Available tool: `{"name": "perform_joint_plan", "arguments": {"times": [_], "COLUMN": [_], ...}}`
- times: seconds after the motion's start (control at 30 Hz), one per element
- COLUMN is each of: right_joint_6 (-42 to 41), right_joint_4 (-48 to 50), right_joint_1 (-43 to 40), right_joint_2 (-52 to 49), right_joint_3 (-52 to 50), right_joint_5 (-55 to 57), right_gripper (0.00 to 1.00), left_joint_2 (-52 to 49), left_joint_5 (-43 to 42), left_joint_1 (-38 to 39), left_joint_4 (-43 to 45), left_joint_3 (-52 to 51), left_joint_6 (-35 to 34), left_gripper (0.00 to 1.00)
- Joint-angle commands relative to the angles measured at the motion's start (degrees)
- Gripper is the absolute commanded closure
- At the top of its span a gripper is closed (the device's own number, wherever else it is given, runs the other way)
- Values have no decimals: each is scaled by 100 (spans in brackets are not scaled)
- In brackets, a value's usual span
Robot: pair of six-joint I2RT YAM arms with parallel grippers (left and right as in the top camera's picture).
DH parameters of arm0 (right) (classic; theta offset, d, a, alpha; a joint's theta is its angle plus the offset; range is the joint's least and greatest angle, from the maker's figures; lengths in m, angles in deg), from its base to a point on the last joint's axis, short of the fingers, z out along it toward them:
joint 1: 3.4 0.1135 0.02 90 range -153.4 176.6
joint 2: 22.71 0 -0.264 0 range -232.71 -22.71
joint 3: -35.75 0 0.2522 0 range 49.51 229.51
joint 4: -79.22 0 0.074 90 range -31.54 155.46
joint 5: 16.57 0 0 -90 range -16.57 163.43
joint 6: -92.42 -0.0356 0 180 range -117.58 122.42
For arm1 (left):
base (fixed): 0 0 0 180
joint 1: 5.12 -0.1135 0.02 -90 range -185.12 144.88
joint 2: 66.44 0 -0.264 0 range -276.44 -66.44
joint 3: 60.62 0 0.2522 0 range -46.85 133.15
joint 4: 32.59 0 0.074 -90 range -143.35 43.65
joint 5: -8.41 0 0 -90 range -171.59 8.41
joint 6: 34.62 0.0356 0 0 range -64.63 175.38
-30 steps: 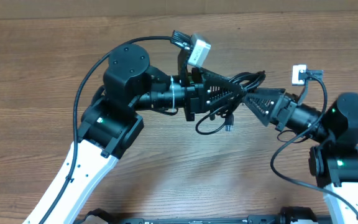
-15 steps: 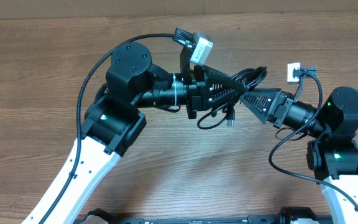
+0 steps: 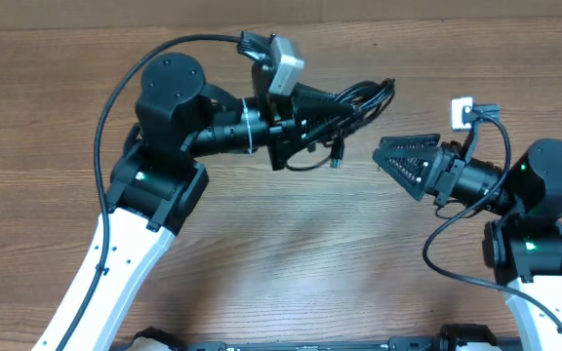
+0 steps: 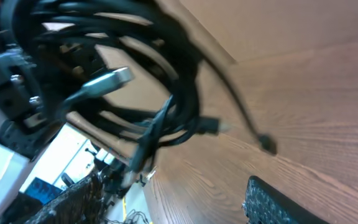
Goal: Untangle cables
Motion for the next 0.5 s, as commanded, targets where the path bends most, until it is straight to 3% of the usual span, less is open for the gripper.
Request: {"name": "perform_joint_plan", "arguments": {"times": [0.0, 0.17, 0.23, 0.33, 0.47], "right_joint_6": [-13, -846, -1340, -2229, -2883], "right_joint_4": [155, 343, 468, 807, 1156], "right_joint_1": [-22, -22, -22, -22, -22], "right_joint_2": [199, 291, 289, 289, 289], "right_joint_3": [11, 11, 11, 11, 11], "right_joint_5": [-107, -109, -114, -170, -173], "right_gripper": [29, 30, 30, 32, 38], "left_joint_2": [175, 173, 173, 173, 173], "left_joint_5": [-815, -1154, -955, -249, -184], "left_joint_1": [-13, -13, -13, -13, -11], "left_joint_4": [-4, -986, -1375, -1698, -1773], "left_joint_3": [177, 177, 177, 177, 177], "left_joint_6": [1895, 4566, 5274, 5565, 5934], "left_gripper": [96, 96, 96, 96, 96]}}
